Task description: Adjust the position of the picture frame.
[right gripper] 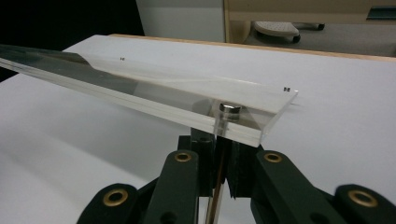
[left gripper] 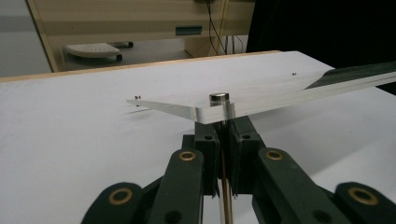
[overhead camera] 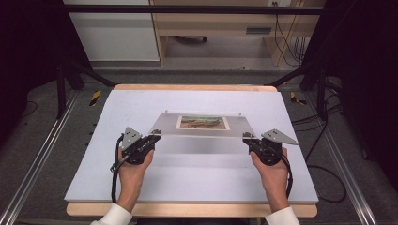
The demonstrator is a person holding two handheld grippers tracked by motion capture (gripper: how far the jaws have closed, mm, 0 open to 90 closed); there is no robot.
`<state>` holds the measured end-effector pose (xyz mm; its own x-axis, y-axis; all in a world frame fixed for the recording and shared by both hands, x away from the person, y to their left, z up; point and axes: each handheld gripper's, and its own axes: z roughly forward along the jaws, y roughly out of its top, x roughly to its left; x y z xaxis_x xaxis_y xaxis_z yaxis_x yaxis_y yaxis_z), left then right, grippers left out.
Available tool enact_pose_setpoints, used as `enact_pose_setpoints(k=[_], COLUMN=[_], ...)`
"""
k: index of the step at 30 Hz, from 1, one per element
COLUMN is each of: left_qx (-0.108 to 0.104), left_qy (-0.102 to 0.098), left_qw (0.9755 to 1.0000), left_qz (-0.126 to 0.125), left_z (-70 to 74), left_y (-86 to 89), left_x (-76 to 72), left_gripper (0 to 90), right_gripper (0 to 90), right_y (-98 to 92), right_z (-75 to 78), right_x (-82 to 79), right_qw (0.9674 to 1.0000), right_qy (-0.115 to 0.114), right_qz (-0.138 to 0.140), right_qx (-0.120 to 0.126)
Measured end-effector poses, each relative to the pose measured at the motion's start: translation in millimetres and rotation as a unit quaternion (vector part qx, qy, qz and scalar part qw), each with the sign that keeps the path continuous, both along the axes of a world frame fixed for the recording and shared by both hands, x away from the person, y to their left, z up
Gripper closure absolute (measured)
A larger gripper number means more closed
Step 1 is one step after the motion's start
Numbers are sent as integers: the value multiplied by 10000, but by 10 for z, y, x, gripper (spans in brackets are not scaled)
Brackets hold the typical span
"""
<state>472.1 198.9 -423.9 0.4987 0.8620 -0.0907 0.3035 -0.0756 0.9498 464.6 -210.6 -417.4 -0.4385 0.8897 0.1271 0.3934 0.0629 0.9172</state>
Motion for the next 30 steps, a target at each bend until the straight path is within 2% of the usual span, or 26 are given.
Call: enact_pose_setpoints(k=[21, 30], left_qx=[61, 113], left_qy=[60, 94], left_qw=[10000, 9999], left_qz=[34, 11], left_z=[-86, -119], left_y=[-2, -21], left_x=[6, -33], left_gripper=[826, 826], right_gripper=[829, 830], right_y=[18, 0], right_z=[-40, -93], right_x=[13, 1], right_qw=[10000, 9999], right_qy=[81, 115], right_qz=[-5, -8], right_qx=[-52, -73])
